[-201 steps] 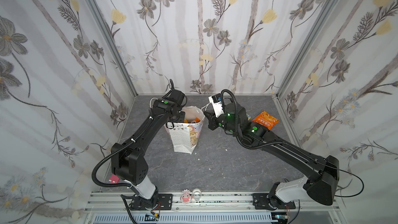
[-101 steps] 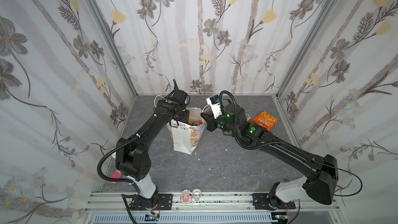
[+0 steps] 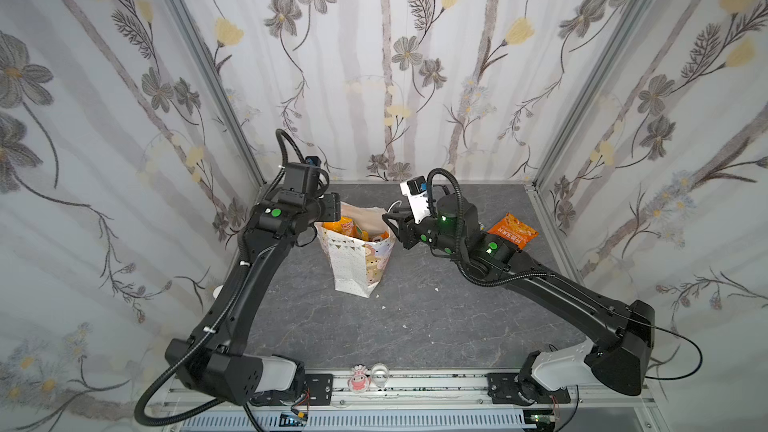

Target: Place the snacks into the paper bag

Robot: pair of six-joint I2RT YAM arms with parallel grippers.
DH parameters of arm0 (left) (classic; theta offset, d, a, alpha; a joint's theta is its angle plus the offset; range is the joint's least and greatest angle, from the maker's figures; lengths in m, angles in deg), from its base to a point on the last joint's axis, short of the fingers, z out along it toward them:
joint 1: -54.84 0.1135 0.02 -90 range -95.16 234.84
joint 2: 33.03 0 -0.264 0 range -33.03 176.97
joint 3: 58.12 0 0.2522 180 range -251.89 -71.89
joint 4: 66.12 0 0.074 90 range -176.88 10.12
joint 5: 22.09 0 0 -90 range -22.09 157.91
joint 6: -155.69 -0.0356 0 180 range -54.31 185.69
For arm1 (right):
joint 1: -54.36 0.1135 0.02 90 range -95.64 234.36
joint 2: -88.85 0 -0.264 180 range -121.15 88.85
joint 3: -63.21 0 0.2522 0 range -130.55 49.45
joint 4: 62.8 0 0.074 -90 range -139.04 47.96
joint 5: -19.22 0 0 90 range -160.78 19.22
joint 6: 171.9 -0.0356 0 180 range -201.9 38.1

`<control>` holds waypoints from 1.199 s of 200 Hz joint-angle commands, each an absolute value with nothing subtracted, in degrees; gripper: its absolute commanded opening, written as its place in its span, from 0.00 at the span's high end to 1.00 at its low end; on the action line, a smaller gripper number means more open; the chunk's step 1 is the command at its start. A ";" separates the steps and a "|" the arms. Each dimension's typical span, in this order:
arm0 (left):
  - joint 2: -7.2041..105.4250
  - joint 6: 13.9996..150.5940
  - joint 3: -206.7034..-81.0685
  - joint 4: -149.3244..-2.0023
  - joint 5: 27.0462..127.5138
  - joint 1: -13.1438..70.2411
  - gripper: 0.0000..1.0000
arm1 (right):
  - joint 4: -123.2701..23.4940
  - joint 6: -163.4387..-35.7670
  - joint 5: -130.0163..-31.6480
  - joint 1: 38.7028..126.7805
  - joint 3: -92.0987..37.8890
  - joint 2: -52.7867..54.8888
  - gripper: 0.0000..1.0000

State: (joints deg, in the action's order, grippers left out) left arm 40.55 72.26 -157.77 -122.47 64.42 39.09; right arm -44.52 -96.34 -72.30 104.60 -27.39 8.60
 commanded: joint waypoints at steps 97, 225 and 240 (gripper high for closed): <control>32.86 75.52 -143.62 -107.45 77.79 54.30 0.18 | -21.95 -104.15 -44.58 101.80 -17.30 26.32 0.43; 32.00 75.63 -133.94 -97.55 83.73 54.22 0.23 | -25.69 -112.45 -48.17 81.79 5.61 20.97 0.33; 32.04 75.71 -133.56 -97.38 83.73 54.31 0.23 | -28.02 -110.63 -50.49 79.81 5.61 18.79 0.33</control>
